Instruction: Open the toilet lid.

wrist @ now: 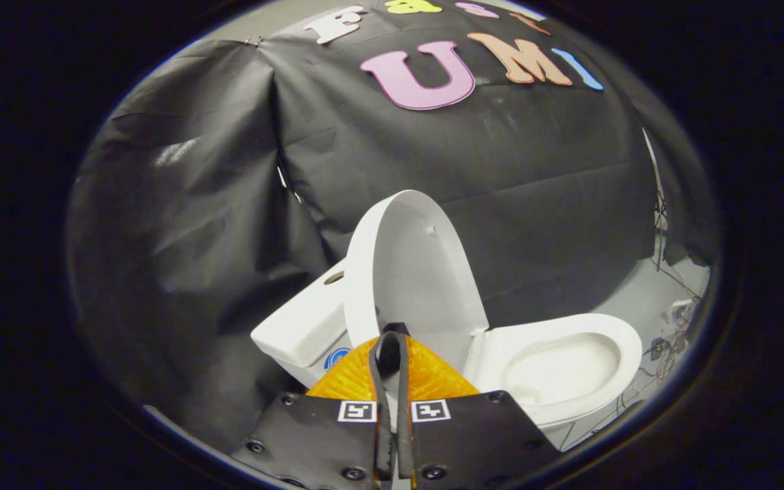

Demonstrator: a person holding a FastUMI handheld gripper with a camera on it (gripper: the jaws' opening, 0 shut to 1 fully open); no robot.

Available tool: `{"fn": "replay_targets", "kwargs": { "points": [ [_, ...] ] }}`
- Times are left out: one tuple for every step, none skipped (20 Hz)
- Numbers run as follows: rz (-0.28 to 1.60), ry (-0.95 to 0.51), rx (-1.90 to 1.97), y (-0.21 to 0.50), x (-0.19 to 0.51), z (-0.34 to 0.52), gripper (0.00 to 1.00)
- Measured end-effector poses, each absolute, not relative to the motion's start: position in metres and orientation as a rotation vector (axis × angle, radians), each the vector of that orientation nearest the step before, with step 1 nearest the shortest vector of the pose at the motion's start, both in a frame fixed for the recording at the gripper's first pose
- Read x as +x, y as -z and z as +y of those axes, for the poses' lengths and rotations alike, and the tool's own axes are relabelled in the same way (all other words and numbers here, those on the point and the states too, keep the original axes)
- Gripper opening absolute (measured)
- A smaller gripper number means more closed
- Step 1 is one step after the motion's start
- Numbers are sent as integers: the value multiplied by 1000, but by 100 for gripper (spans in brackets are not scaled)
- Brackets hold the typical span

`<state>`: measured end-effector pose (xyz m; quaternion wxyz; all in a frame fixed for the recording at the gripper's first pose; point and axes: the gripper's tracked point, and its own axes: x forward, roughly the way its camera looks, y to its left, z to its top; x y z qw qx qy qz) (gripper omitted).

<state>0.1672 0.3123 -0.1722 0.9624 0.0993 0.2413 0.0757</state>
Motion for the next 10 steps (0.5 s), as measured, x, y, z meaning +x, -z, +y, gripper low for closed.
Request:
{"fn": "replay_targets", "kwargs": {
  "points": [
    [488, -156, 198, 172, 168, 315, 4],
    [491, -164, 183, 174, 169, 318, 4],
    [493, -171, 172, 175, 169, 321, 5],
    [492, -179, 168, 174, 170, 325, 4],
    [488, -189, 172, 175, 171, 326, 5],
    [484, -196, 182, 175, 171, 327, 4],
    [480, -199, 192, 174, 172, 328, 5],
    [475, -204, 186, 174, 172, 329, 4],
    [474, -209, 172, 175, 173, 330, 4],
    [472, -235, 164, 175, 173, 335, 8]
  ]
}}
